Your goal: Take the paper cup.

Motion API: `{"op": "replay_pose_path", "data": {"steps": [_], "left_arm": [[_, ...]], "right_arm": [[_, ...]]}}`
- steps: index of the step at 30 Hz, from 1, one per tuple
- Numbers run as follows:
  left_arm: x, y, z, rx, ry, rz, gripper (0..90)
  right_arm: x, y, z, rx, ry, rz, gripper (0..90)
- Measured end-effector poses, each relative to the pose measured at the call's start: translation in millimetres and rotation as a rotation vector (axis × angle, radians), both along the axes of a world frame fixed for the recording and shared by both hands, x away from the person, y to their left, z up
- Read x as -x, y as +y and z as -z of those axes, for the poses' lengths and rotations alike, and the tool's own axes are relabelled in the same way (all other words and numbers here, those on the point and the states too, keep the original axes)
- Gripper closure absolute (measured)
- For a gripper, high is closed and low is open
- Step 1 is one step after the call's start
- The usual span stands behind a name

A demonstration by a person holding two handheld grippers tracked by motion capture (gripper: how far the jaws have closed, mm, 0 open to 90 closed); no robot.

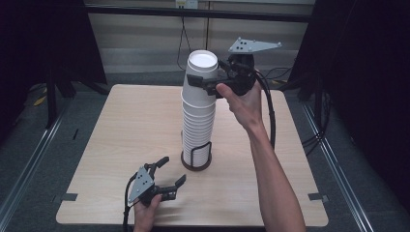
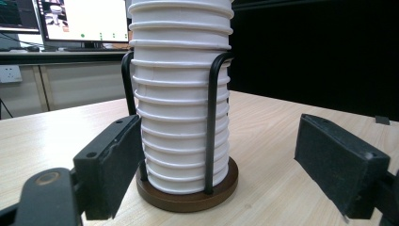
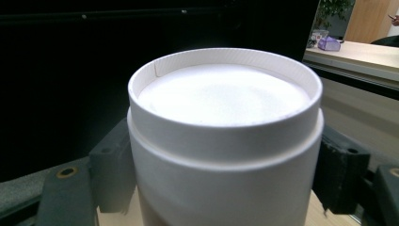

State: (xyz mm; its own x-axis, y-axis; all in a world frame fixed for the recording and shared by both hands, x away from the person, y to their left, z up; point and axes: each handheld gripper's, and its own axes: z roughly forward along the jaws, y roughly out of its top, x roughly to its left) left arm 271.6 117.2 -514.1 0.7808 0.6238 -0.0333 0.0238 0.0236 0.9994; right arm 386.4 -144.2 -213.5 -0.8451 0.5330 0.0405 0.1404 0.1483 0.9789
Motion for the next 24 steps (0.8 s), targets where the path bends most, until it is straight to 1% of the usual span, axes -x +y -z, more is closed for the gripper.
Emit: {"op": "replay_pose_path", "data": {"steps": [1, 3, 11, 24], "left_arm": [[0.0, 0.0, 0.0, 0.000, 0.000, 0.000, 15.6], [0.0, 0.0, 0.0, 0.000, 0.000, 0.000, 15.6], [0.1, 0.0, 0.0, 0.000, 0.000, 0.000, 15.7], [0.1, 0.0, 0.0, 0.000, -0.001, 0.000, 15.6]], "right_arm": [[0.1, -1.0, -0.9, -0.011, -0.003, -0.001, 22.3], [0.2, -1.4, -1.4, -0.015, -0.004, 0.001, 22.4], [2.7, -1.3, -5.3, -0.017, -0.017, -0.005, 22.4], [5.8, -7.4, -13.3, -0.081, -0.044, 0.007, 22.6]]}}
